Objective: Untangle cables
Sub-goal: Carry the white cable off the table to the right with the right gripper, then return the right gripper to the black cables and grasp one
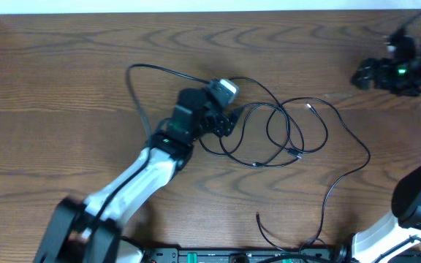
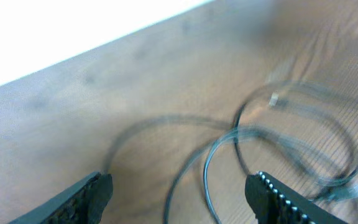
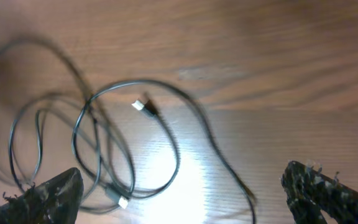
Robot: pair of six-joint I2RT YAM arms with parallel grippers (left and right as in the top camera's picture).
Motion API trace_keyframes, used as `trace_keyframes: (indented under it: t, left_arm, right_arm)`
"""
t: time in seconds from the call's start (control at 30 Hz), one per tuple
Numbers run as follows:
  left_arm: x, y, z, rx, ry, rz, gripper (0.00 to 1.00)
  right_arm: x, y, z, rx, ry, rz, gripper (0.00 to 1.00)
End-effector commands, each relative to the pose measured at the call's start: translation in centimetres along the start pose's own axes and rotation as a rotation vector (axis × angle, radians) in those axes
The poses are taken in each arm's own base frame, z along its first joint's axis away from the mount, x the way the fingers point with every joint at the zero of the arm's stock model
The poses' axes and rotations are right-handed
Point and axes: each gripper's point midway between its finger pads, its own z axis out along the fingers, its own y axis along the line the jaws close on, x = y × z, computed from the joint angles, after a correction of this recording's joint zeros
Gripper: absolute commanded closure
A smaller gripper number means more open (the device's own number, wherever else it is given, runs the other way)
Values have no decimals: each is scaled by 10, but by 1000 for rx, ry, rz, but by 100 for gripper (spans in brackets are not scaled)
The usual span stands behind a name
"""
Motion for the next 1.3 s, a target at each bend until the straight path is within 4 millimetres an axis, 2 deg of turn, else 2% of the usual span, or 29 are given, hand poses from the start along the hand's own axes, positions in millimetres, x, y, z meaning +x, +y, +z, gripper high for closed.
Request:
trace_keyframes:
  t: [0.0, 0.2, 0.3, 0.37, 0.5, 0.63, 0.77, 0.87, 1.0, 1.17, 1.2, 1.27]
  left_arm:
    - [-36, -3, -27, 6, -83, -8, 26]
    - [-48, -7, -52, -5, -100, -4, 26]
    - [-37, 8, -55, -86, -51, -20, 27]
    - [-27, 15, -56, -117, -11, -32, 27]
    - [-16, 15, -57, -117, 34, -42, 27]
    - [-13, 15, -57, -116, 46, -44, 27]
    - [-13, 15, -57, -116, 45, -44, 27]
    - [-13, 15, -57, -116, 45, -44, 27]
    - [-13, 14, -57, -112, 45, -44, 27]
    - [-13, 14, -57, -111, 45, -44, 27]
    - [-13, 14, -57, -111, 45, -44, 27]
    - [-13, 14, -57, -111, 46, -44, 27]
  right_arm:
    - [6, 32, 0, 5, 33, -193, 1]
    - [39, 94, 30, -71, 145, -509, 1]
    - [53, 122, 50, -103, 169, -647, 2]
    - [60, 134, 64, -100, 168, -719, 3]
    - [66, 143, 97, -36, 136, -813, 2]
    - [71, 149, 123, -10, 89, -861, 3]
    - [75, 147, 140, -8, 50, -858, 14]
    - [78, 143, 151, -3, 23, -823, 18]
    - [82, 140, 160, -2, 3, -782, 29]
    - [82, 140, 162, -1, -10, -737, 66]
    - [81, 141, 162, -1, -14, -726, 82]
    - [79, 142, 162, -2, -24, -687, 99]
